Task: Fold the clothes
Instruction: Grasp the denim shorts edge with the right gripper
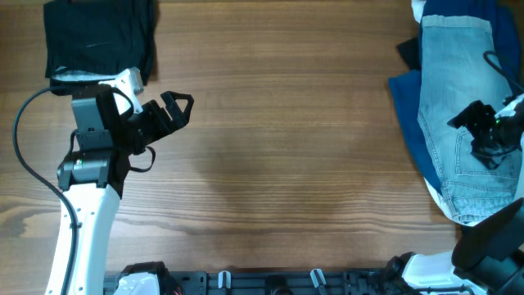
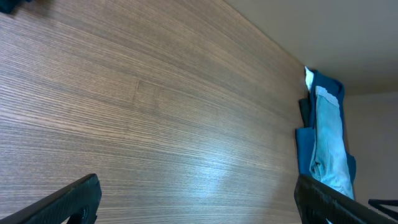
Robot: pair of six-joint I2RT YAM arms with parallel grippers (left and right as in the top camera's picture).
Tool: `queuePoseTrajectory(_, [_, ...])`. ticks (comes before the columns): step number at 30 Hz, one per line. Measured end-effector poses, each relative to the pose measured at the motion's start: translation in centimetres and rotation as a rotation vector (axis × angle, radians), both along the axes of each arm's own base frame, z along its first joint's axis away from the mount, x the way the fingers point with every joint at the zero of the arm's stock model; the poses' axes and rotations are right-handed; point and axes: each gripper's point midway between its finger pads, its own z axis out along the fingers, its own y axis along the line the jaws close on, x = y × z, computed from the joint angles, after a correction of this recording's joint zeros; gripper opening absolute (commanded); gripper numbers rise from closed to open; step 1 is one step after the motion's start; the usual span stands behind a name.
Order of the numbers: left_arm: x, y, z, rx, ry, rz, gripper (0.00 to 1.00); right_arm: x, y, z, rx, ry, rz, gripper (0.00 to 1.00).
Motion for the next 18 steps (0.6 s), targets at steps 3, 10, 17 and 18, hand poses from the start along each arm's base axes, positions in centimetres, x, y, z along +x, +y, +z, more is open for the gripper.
queuePoseTrajectory(3, [0.1,0.0,-0.4,-0.001,0.012,0.0,1.0,-0.4,-1.0,-1.7,-0.041,0.021,-0.072,0.86])
queuePoseTrajectory(10, [0.4,0.0,-2.1,-0.005,0.066,0.0,1.0,3.1,-3.1,-2.9,-0.171,-0.125,-0.085,0.81])
queuePoseTrajectory(17, [0.5,0.0,-2.3,-0.006,0.074,0.0,1.0,0.0,-1.9,-4.2,-0.192,0.052,-0.131,0.92])
queuePoseTrajectory(18, [0.5,0.0,-2.3,-0.006,0.074,0.0,1.0,-0.9,-1.6,-4.4,-0.177,0.091,-0.153,0.92])
